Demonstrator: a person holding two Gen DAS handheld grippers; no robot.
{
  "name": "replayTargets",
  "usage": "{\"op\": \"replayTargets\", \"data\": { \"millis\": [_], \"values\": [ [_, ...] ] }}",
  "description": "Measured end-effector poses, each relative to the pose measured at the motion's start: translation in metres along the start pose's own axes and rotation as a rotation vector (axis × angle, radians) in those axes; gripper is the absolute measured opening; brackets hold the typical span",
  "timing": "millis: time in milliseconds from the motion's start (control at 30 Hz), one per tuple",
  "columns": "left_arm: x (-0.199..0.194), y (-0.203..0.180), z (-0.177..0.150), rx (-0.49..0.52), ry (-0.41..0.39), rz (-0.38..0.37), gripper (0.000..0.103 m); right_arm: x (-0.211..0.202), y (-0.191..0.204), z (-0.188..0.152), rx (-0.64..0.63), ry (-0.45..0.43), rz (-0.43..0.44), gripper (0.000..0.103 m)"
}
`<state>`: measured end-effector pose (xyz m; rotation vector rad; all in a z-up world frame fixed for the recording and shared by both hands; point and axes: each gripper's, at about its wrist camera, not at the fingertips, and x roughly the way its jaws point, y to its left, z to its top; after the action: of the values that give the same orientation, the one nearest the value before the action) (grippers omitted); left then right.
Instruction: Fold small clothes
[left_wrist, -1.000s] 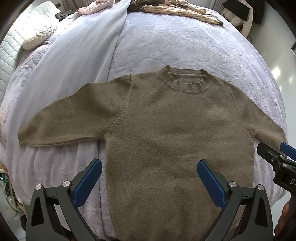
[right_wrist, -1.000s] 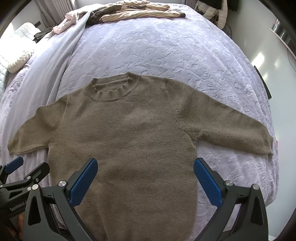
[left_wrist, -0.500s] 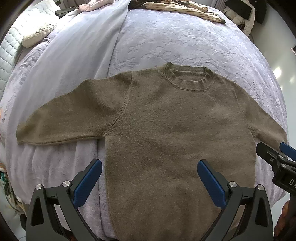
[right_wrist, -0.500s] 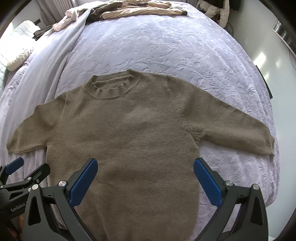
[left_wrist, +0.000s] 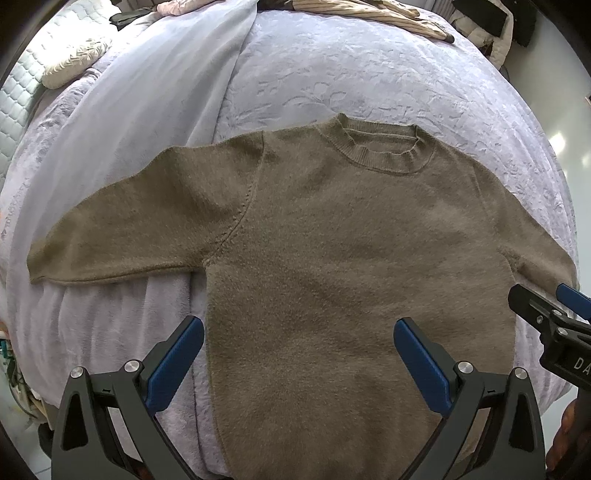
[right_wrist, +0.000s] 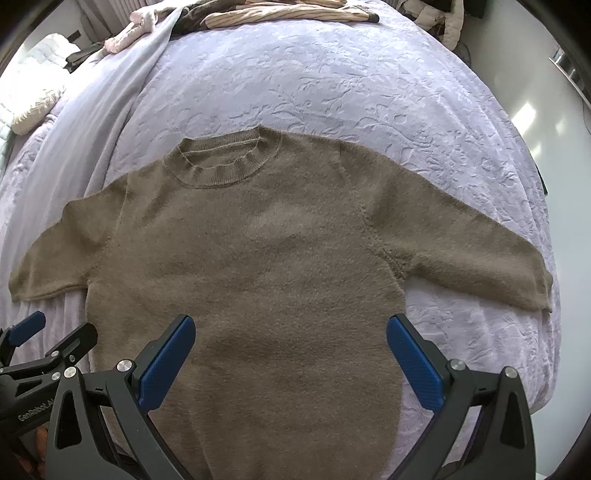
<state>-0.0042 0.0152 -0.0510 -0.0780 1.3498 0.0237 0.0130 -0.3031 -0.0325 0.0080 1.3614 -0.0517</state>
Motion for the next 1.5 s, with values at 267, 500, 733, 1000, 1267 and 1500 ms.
{"op": "replayTargets", "data": {
  "millis": [267, 500, 733, 1000, 1267, 1500],
  "values": [
    [0.006, 0.001, -0.001, -0.011, 0.009, -0.012, 0.103, 0.006, 0.003, 0.001, -0.002, 0.009, 0.007, 0.103],
    [0.010, 0.001, -0.001, -0.003, 0.004, -0.029, 0.103, 0.011, 0.005, 0.003, 0.003, 0.015, 0.006, 0.103],
    [0.011, 0.004, -0.001, -0.014, 0.003, -0.040, 0.103, 0.013, 0.008, 0.004, -0.005, 0.013, 0.008, 0.103],
    [0.013, 0.008, -0.002, -0.026, 0.002, -0.056, 0.103, 0.015, 0.010, 0.004, -0.010, 0.021, 0.004, 0.103],
    [0.015, 0.010, -0.003, -0.025, 0.003, -0.085, 0.103, 0.015, 0.014, 0.002, -0.022, 0.023, -0.002, 0.103],
    [0.014, 0.036, -0.006, -0.110, -0.022, -0.216, 0.103, 0.012, 0.024, 0.002, -0.036, 0.018, 0.014, 0.103]
  ]
}}
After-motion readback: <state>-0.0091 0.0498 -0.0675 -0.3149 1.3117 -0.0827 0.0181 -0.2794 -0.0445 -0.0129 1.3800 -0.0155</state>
